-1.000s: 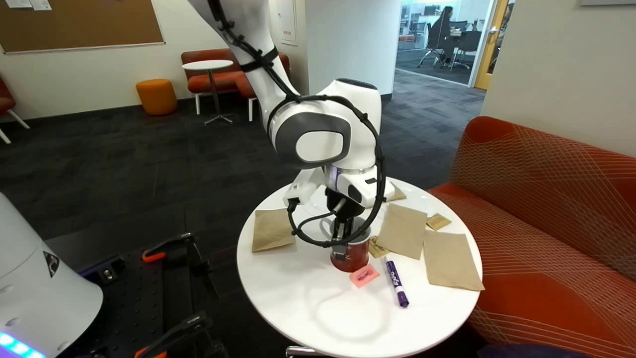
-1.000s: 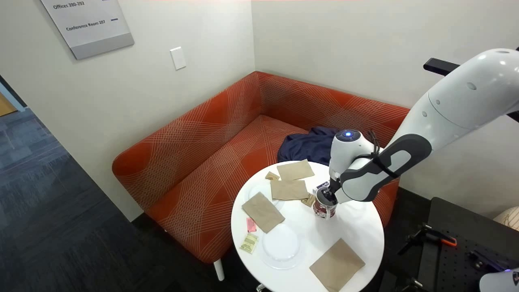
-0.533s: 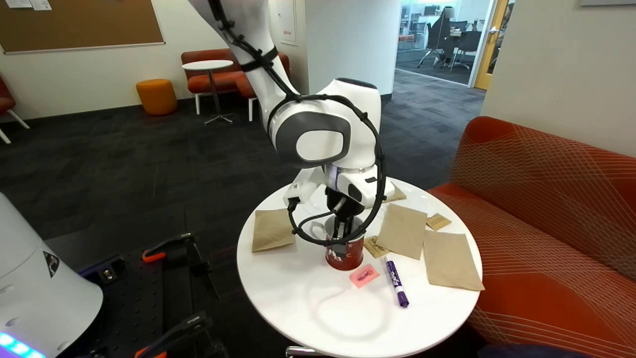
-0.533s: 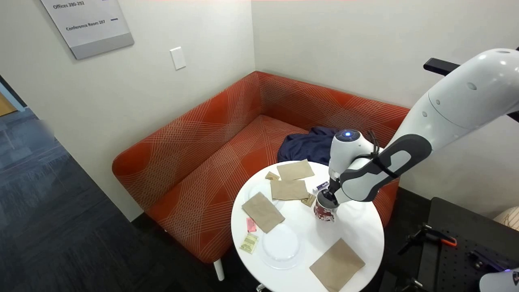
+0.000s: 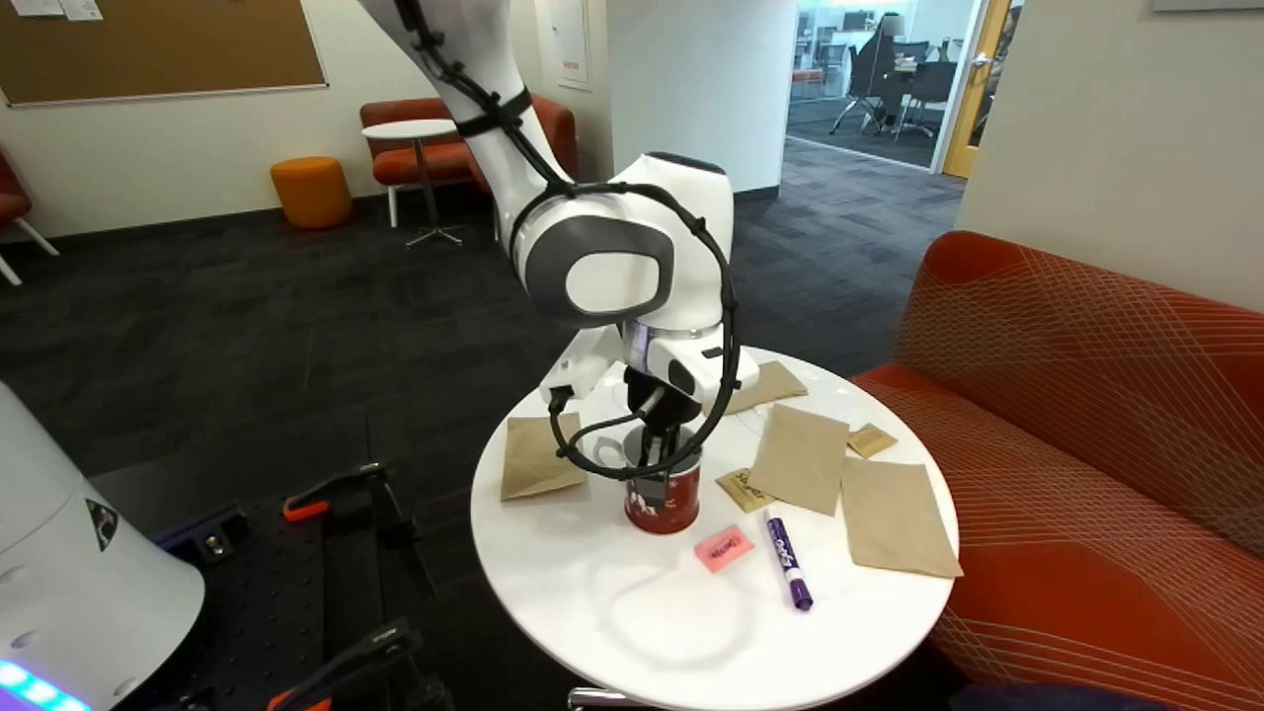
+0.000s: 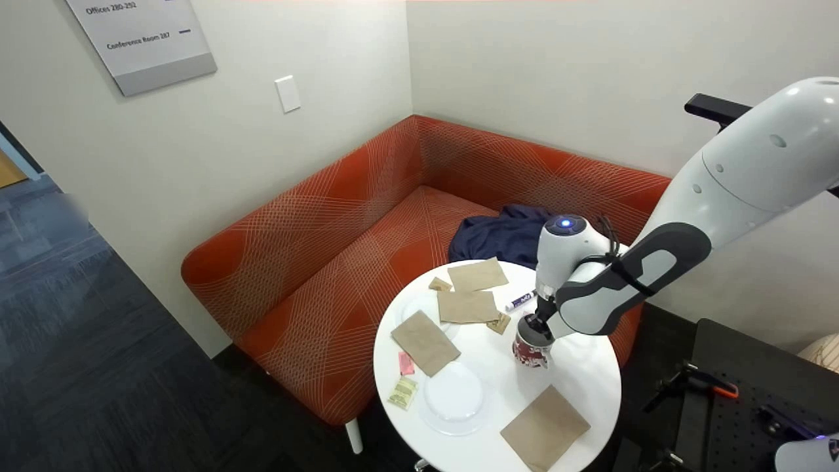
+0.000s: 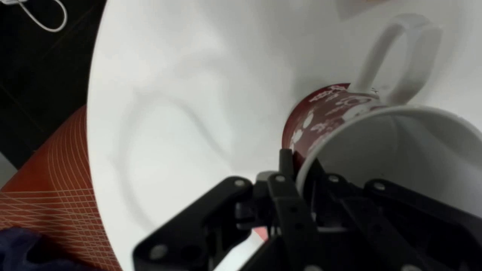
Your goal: Move the mug forwards
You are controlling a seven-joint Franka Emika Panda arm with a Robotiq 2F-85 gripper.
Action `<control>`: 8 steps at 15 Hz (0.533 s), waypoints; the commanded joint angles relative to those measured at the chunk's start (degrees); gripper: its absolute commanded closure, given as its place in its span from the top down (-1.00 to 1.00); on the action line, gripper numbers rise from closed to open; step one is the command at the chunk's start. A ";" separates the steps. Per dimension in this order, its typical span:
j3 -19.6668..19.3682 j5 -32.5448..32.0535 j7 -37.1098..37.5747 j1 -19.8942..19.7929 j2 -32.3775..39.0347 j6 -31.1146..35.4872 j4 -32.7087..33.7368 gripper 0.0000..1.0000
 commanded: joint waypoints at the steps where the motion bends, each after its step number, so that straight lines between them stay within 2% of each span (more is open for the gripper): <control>1: -2.28 -0.87 1.49 1.73 -4.14 -2.17 -4.71 -0.95; 8: -4.92 -1.28 2.41 1.52 -5.80 -1.90 -10.01 -0.95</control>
